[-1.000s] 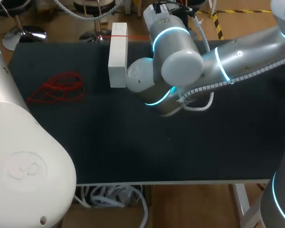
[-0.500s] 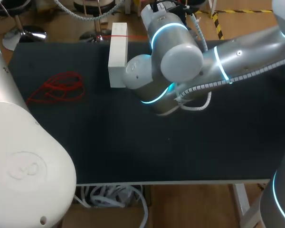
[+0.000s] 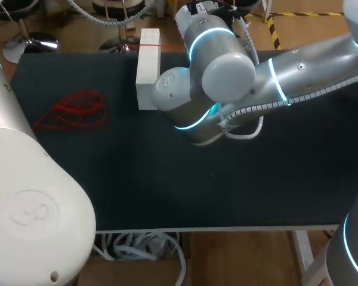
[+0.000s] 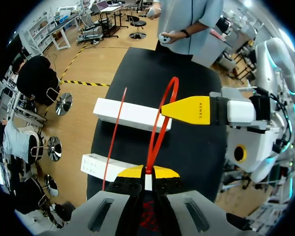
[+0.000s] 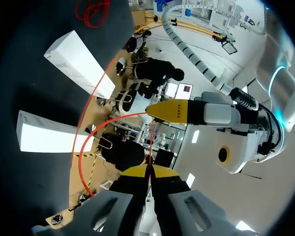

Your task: Grab the tape and strap the tape.

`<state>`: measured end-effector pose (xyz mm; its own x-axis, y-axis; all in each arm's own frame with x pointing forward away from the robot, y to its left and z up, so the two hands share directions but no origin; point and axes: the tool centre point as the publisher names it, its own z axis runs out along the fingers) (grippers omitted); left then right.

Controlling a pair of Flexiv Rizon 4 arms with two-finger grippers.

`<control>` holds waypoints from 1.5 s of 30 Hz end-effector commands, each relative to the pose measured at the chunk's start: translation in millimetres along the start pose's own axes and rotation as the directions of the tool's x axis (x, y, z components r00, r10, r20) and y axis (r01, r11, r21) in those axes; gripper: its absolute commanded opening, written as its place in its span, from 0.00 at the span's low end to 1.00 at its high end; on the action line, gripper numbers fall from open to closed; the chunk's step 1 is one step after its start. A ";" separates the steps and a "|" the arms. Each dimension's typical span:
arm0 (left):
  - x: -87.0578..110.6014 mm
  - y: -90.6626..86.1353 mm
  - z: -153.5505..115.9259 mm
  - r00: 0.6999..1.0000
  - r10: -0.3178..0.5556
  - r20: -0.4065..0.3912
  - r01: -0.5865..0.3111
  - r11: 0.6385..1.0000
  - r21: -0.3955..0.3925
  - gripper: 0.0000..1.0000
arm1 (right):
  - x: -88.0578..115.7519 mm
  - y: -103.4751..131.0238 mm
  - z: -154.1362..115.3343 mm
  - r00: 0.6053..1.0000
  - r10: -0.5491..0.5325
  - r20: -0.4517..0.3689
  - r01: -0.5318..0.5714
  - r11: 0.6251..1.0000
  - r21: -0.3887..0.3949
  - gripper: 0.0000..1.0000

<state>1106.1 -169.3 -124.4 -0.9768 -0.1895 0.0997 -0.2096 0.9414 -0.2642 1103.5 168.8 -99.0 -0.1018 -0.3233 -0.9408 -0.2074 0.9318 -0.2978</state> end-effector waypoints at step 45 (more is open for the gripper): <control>-0.4 -1.0 -1.2 1.000 -0.001 -0.002 0.001 1.000 -0.005 0.00 | -5.7 47.0 8.1 0.999 -0.047 -0.027 0.049 0.997 0.059 0.00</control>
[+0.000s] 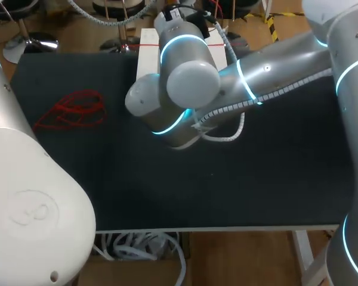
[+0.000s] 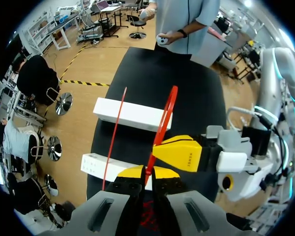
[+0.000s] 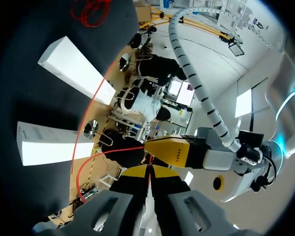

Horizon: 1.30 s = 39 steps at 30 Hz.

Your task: Grab the tape and strap the tape.

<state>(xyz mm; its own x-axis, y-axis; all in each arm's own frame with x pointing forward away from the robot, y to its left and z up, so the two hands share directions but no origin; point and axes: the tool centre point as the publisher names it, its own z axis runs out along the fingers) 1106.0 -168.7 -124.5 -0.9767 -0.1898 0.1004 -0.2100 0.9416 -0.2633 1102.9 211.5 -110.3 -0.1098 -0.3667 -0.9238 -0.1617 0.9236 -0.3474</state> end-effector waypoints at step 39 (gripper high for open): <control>18.8 109.3 -16.5 0.999 0.040 -0.001 -0.039 0.984 -0.176 0.00 | 17.5 -64.9 -51.5 0.998 0.043 0.048 -0.036 0.991 -0.130 1.00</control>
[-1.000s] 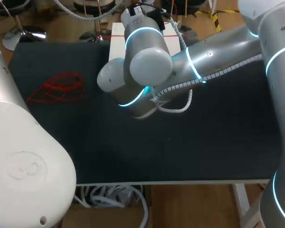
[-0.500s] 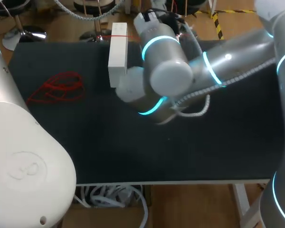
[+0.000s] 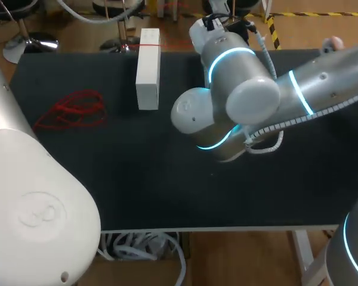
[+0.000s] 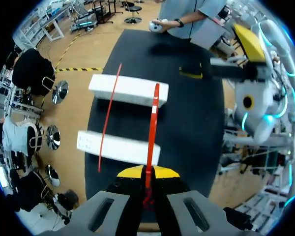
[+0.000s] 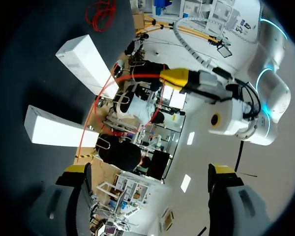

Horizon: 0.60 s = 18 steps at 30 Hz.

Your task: Grab the tape and strap the tape.

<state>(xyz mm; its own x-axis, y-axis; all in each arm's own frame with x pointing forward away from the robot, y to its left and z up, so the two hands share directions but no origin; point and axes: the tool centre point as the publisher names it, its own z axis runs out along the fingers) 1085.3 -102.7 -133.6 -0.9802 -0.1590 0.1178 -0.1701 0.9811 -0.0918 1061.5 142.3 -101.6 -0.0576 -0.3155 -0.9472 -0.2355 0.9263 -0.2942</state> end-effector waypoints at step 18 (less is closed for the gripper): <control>12.0 227.6 40.1 0.991 0.120 -0.058 -0.129 0.975 -0.180 0.00 | -4.6 -4.3 -1.9 1.000 -0.003 -0.013 0.003 0.999 -0.050 1.00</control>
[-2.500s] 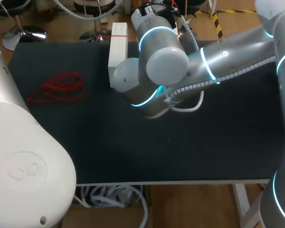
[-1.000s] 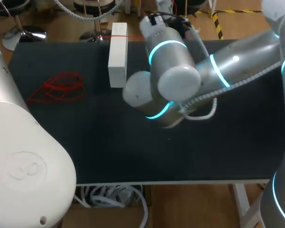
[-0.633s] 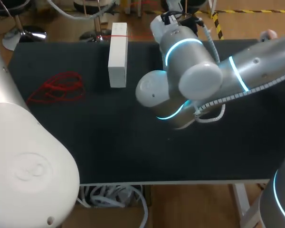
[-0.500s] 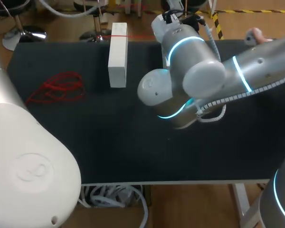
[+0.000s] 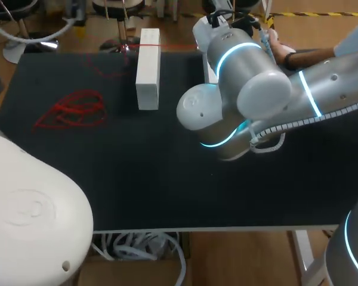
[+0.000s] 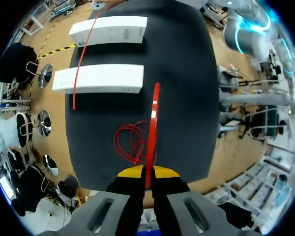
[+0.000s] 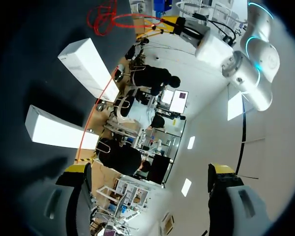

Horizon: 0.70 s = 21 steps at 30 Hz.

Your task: Grab the tape and strap the tape.

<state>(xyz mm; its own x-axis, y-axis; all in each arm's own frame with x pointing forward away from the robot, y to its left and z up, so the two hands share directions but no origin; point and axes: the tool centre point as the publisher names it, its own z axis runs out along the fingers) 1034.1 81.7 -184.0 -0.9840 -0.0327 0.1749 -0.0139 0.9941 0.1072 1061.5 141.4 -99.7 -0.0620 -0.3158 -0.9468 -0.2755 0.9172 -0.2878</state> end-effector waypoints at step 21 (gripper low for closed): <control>-4.5 38.7 23.4 0.999 0.004 0.044 -0.005 0.999 0.035 1.00 | -3.1 -2.9 -1.6 1.000 -0.004 -0.008 0.004 1.000 -0.008 1.00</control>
<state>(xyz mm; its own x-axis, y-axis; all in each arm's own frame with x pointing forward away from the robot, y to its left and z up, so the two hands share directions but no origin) 1035.1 122.4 -203.6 -0.9906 -0.0248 0.1346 -0.0153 0.9973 0.0714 1061.5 140.9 -99.1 -0.0625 -0.3163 -0.9466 -0.2778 0.9165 -0.2879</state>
